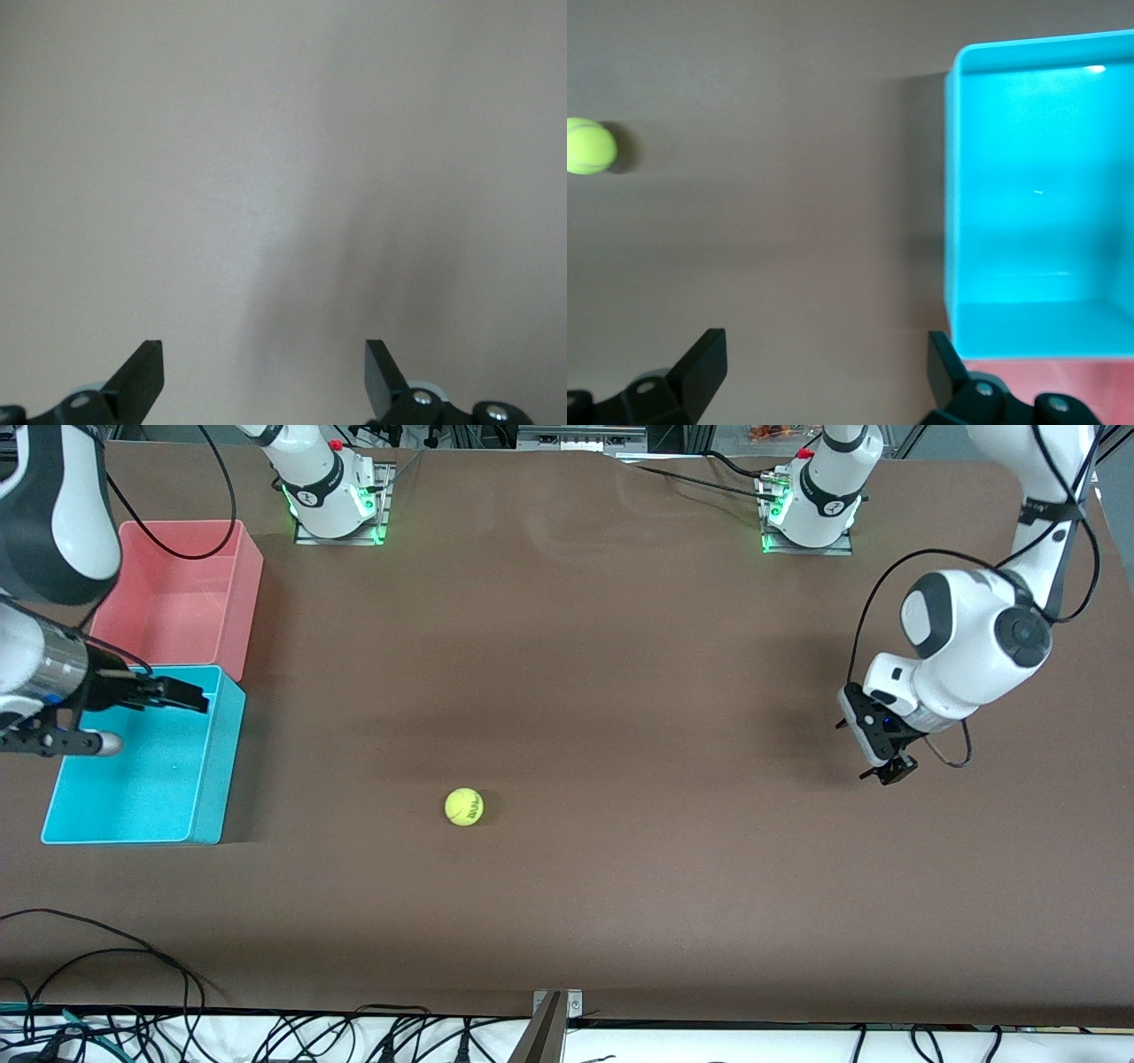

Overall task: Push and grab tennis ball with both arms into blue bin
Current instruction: 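Reach the right gripper to the tennis ball while the left gripper withdraws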

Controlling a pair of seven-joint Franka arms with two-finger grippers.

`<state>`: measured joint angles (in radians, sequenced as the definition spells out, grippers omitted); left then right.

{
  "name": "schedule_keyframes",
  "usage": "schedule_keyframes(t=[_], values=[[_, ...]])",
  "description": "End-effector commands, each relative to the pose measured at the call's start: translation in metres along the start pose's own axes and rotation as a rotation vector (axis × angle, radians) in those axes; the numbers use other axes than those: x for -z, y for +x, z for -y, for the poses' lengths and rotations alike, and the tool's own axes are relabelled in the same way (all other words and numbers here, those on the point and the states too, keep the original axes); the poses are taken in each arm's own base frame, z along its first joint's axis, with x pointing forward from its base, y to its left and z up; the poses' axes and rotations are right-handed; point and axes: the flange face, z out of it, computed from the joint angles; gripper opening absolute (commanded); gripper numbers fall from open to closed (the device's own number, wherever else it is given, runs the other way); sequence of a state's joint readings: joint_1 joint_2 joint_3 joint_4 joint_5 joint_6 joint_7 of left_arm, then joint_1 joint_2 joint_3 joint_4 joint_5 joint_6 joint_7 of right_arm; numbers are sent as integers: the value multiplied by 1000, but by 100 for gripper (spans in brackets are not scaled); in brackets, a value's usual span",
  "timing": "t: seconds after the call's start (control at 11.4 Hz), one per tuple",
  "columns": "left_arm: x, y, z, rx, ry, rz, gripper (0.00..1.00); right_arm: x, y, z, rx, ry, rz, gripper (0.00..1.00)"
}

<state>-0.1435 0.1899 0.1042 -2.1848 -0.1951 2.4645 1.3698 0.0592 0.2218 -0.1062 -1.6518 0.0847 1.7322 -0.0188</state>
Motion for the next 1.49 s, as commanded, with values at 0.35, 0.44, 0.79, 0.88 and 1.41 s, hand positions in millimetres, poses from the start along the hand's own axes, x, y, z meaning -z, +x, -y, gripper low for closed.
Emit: schedule_keyframes(t=[0.35, 0.44, 0.79, 0.88, 1.41], values=[[141, -27, -45, 6, 108, -87, 100, -100, 64, 49, -28, 235, -66, 100], [155, -45, -41, 38, 94, -93, 100, -114, 71, 62, -26, 240, -91, 100], [223, -78, -18, 163, 14, -76, 100, -167, 102, 84, -82, 219, -221, 100], [248, -76, -16, 276, 7, -40, 100, -173, 112, 90, -72, 217, -271, 100], [328, 46, -57, 879, 67, 121, 100, -208, 123, 132, 112, 164, -268, 100]])
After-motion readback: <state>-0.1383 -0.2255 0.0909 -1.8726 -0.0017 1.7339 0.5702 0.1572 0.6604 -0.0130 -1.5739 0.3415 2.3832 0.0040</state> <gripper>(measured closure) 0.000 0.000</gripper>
